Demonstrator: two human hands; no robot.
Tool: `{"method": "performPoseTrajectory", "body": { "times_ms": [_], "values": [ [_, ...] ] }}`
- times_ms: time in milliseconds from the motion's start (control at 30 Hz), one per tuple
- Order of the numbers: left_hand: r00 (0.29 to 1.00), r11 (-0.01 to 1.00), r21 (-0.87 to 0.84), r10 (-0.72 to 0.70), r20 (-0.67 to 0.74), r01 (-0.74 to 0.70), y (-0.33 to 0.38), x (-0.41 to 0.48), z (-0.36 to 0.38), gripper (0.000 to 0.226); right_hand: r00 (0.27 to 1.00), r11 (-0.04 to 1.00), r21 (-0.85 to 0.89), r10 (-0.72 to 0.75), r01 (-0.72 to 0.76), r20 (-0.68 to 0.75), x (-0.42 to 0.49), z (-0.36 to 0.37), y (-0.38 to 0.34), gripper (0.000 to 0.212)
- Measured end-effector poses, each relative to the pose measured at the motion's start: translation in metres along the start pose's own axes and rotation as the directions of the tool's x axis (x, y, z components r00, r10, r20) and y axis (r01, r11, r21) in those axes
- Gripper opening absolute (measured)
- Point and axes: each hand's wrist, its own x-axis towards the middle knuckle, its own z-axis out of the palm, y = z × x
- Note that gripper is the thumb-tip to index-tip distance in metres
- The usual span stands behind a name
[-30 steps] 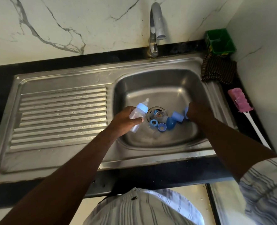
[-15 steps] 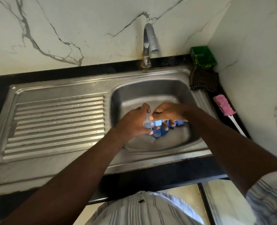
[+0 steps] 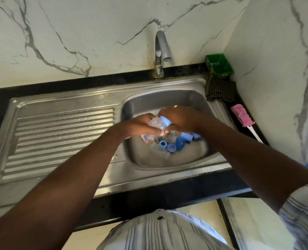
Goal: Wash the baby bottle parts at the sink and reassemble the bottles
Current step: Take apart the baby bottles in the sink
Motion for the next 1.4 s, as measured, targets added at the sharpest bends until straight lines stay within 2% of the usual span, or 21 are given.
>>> {"method": "performPoseTrajectory", "body": {
  "times_ms": [33, 67, 167, 233, 300, 333, 433, 533, 600, 667, 733, 800, 867, 900, 1000, 1100, 1233, 1400],
  "values": [
    [0.999, 0.999, -0.053, 0.001, -0.046, -0.003, 0.0, 0.0, -0.004, 0.028, 0.997, 0.999, -0.038, -0.01, 0.007, -0.075, 0.001, 0.0, 0.0, 0.026],
    [0.991, 0.999, -0.032, 0.02, -0.133, -0.024, 0.0, 0.002, -0.009, 0.034, 0.995, 1.0, -0.02, 0.014, -0.016, -0.102, 0.006, 0.002, 0.005, 0.032],
    [0.905, 0.988, 0.104, 0.143, -0.4, -0.11, 0.002, 0.013, -0.02, 0.055, 0.99, 0.995, 0.096, 0.032, -0.019, -0.135, 0.013, 0.004, 0.016, 0.046],
    [0.878, 0.997, -0.028, 0.054, -0.476, -0.076, 0.006, 0.016, -0.024, 0.058, 0.985, 0.986, 0.166, 0.041, -0.013, -0.168, 0.014, 0.005, 0.022, 0.036],
    [0.892, 0.971, -0.239, -0.124, -0.435, 0.019, 0.007, 0.014, -0.027, 0.065, 0.976, 0.985, 0.171, 0.017, 0.021, -0.218, 0.012, 0.006, 0.023, 0.033],
    [0.899, 0.96, -0.279, -0.15, -0.411, 0.032, 0.006, 0.013, -0.029, 0.071, 0.973, 0.983, 0.18, 0.011, 0.031, -0.231, 0.011, 0.008, 0.023, 0.032],
    [0.919, 0.938, -0.324, -0.019, -0.395, -0.12, -0.003, 0.014, -0.027, 0.063, 0.953, 0.954, 0.299, 0.077, 0.015, -0.293, 0.013, 0.019, 0.027, 0.033],
    [0.902, 0.968, -0.046, 0.21, -0.378, -0.245, -0.012, 0.02, -0.023, 0.078, 0.941, 0.896, 0.441, 0.195, -0.055, -0.277, 0.015, 0.025, 0.032, 0.037],
    [0.9, 0.967, -0.058, 0.208, -0.384, -0.248, -0.015, 0.021, -0.02, 0.067, 0.948, 0.891, 0.448, 0.205, -0.079, -0.242, 0.014, 0.029, 0.036, 0.041],
    [0.922, 0.969, -0.186, 0.079, -0.379, -0.16, -0.014, 0.025, -0.021, 0.047, 0.949, 0.898, 0.435, 0.192, -0.066, -0.251, 0.013, 0.032, 0.039, 0.042],
    [0.92, 0.989, -0.144, -0.023, -0.39, -0.036, -0.014, 0.033, -0.021, 0.035, 0.939, 0.924, 0.38, 0.167, -0.043, -0.3, 0.013, 0.036, 0.046, 0.04],
    [0.886, 0.994, -0.088, -0.1, -0.453, 0.067, -0.017, 0.044, -0.022, 0.044, 0.926, 0.95, 0.302, 0.179, -0.075, -0.332, 0.014, 0.04, 0.053, 0.044],
    [0.851, 0.984, -0.033, -0.17, -0.497, 0.178, -0.021, 0.054, -0.024, 0.05, 0.905, 0.937, 0.314, 0.26, -0.152, -0.337, 0.013, 0.045, 0.061, 0.052],
    [0.856, 0.972, 0.047, -0.179, -0.485, 0.23, -0.025, 0.061, -0.026, 0.053, 0.89, 0.92, 0.343, 0.307, -0.188, -0.337, 0.013, 0.046, 0.064, 0.056],
    [0.908, 0.87, 0.373, -0.173, -0.382, 0.323, -0.039, 0.075, -0.024, 0.052, 0.864, 0.875, 0.394, 0.411, -0.283, -0.293, 0.011, 0.056, 0.071, 0.058],
    [0.928, 0.734, 0.58, -0.192, -0.319, 0.352, -0.055, 0.098, -0.014, 0.054, 0.867, 0.857, 0.392, 0.443, -0.335, -0.228, 0.006, 0.067, 0.079, 0.048],
    [0.895, 0.624, 0.641, -0.329, -0.302, 0.446, -0.074, 0.121, 0.002, 0.051, 0.852, 0.858, 0.384, 0.456, -0.343, -0.257, 0.001, 0.08, 0.087, 0.05],
    [0.849, 0.589, 0.617, -0.433, -0.305, 0.522, -0.087, 0.128, 0.024, 0.039, 0.836, 0.853, 0.375, 0.476, -0.363, -0.273, -0.006, 0.084, 0.096, 0.048]
  ]
}}
